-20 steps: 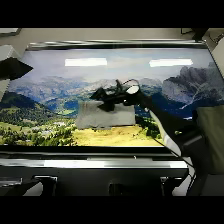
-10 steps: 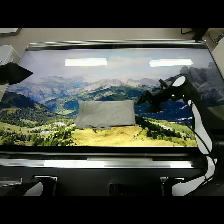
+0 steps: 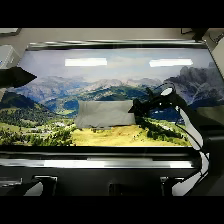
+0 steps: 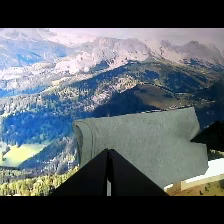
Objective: Fold the clothes and pants, and hang the long-sleeved shirts on hangers.
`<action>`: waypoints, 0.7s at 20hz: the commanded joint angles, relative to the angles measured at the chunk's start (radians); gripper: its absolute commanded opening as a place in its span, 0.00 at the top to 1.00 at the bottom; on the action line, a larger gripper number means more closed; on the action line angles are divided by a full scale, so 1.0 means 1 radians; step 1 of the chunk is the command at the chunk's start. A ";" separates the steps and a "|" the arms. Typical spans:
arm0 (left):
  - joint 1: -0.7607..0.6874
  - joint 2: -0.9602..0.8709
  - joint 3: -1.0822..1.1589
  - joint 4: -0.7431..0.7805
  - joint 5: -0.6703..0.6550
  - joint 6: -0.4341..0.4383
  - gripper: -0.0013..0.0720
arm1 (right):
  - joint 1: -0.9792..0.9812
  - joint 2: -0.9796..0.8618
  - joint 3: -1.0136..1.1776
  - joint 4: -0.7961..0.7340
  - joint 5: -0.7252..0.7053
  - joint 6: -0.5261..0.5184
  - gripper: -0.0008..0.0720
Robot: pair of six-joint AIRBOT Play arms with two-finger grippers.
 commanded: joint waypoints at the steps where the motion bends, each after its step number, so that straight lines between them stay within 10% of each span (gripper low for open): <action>1: 0.001 0.001 -0.002 -0.010 0.005 -0.001 0.95 | 0.007 -0.008 0.007 0.045 0.048 -0.050 0.94; 4: 0.001 0.001 -0.002 -0.009 0.006 0.000 0.95 | -0.032 0.010 0.116 0.087 0.168 -0.100 0.95; 14: 0.001 0.001 -0.002 -0.009 0.008 0.012 0.95 | -0.587 0.312 0.592 -0.073 0.344 0.250 0.95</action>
